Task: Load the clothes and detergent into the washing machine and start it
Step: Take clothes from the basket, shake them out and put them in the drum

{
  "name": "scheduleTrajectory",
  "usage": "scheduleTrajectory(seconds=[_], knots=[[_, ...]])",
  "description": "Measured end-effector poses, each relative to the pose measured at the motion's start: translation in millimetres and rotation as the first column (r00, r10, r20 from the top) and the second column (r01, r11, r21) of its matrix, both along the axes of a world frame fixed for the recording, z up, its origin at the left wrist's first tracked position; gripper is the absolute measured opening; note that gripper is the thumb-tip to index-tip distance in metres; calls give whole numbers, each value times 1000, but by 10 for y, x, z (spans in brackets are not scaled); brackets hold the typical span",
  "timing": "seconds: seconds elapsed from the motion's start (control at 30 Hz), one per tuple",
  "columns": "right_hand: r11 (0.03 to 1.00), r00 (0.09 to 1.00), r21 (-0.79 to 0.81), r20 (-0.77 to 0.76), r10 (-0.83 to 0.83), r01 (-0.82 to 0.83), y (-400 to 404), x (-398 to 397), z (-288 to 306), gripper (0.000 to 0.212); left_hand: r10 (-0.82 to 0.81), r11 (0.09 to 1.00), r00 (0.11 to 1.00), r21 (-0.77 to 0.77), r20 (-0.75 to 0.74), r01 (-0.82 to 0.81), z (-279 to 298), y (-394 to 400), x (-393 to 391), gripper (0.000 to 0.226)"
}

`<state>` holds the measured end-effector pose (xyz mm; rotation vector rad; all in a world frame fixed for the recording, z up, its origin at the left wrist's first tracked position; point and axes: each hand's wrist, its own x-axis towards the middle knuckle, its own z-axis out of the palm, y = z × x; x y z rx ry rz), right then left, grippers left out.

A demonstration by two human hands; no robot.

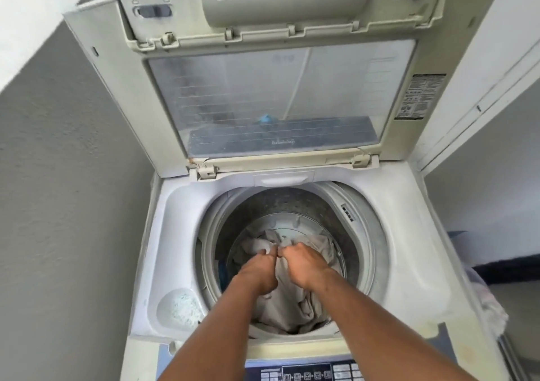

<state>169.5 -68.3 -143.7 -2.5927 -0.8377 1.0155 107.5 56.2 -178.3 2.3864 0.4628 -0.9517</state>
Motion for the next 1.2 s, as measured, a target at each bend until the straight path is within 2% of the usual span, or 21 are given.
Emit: scheduleTrajectory(seconds=[0.07,0.13,0.17,0.23,0.37,0.53,0.6,0.67,0.87,1.03,1.2], knots=[[970,986,179,1,-168,165,-72,18,260,47,136,990,959,-69,249,-122,235,-25,26,81],[838,932,415,-85,-353,355,-247,4,549,44,340,937,804,-251,488,-244,514,-105,-32,68],[758,904,501,-142,-404,418,-340,-16,700,46,457,884,704,-363,543,-295,660,-147,-94,61],[615,863,623,-216,-457,483,-590,-59,1056,49,620,772,561,-553,548,-313,1033,-302,-197,55],[388,802,759,-285,-526,524,-1093,-106,1717,53,743,616,495,-749,451,-242,1753,-691,-252,54],[255,719,813,-260,-645,523,-1702,-105,2176,56,692,665,506,-727,515,-171,2249,-1278,-142,52],[230,662,809,-241,-710,541,-1948,-127,2267,57,645,714,506,-688,573,-130,2379,-1556,-91,53],[251,621,801,-183,-763,544,-2171,-144,2319,58,593,754,514,-651,620,-84,2473,-1838,-33,56],[254,501,770,-97,-860,585,-2885,-236,2286,59,355,863,590,-497,725,91,2476,-2640,122,66],[305,448,720,-9,-894,623,-3431,-272,2162,61,156,906,666,-374,730,198,2440,-3139,231,76],[383,438,650,85,-895,657,-3933,-220,1985,60,-6,928,712,-262,702,266,2295,-3546,361,77]])
